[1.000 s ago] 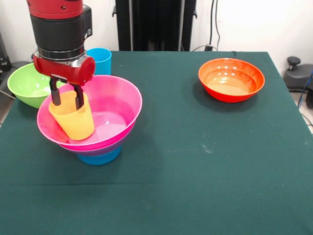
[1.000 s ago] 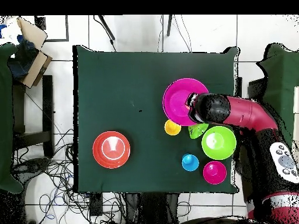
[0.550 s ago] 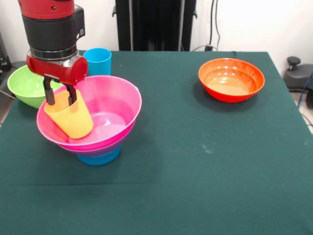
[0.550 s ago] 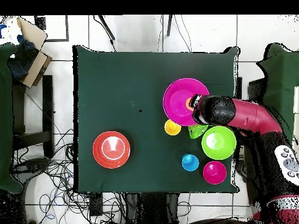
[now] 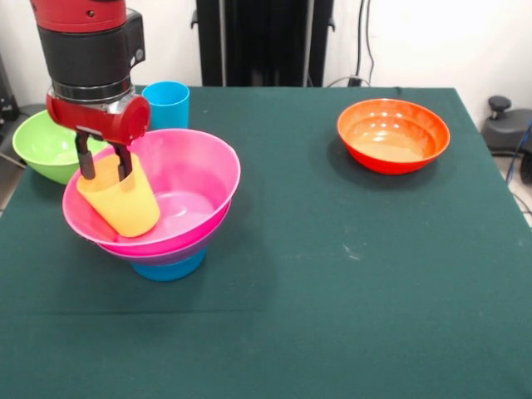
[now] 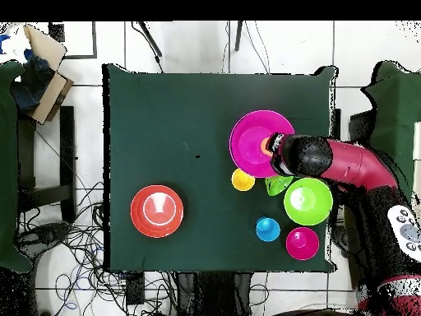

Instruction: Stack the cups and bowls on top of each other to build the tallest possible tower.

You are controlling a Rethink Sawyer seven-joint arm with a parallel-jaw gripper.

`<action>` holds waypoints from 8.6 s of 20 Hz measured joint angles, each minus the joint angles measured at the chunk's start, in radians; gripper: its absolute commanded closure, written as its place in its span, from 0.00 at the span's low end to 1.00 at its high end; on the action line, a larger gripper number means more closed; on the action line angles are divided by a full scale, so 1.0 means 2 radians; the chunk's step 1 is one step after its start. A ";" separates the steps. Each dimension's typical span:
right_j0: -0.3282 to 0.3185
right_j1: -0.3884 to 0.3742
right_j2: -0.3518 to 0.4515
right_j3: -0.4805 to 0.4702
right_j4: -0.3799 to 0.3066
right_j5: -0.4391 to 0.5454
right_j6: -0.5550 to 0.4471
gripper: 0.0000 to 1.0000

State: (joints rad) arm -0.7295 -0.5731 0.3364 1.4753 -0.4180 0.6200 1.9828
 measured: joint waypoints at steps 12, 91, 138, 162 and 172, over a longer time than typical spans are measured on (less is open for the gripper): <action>0.002 0.001 0.006 0.003 0.000 0.000 0.000 0.00; 0.032 0.014 0.023 0.008 0.028 -0.069 0.000 0.00; 0.079 -0.005 -0.038 0.033 0.031 -0.082 0.000 0.00; 0.075 -0.004 -0.040 0.025 0.049 0.062 0.000 0.00; 0.076 -0.001 -0.049 0.021 0.022 0.040 0.000 0.00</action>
State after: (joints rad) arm -0.5778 -0.5745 0.2384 1.5181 -0.3740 0.7009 1.9828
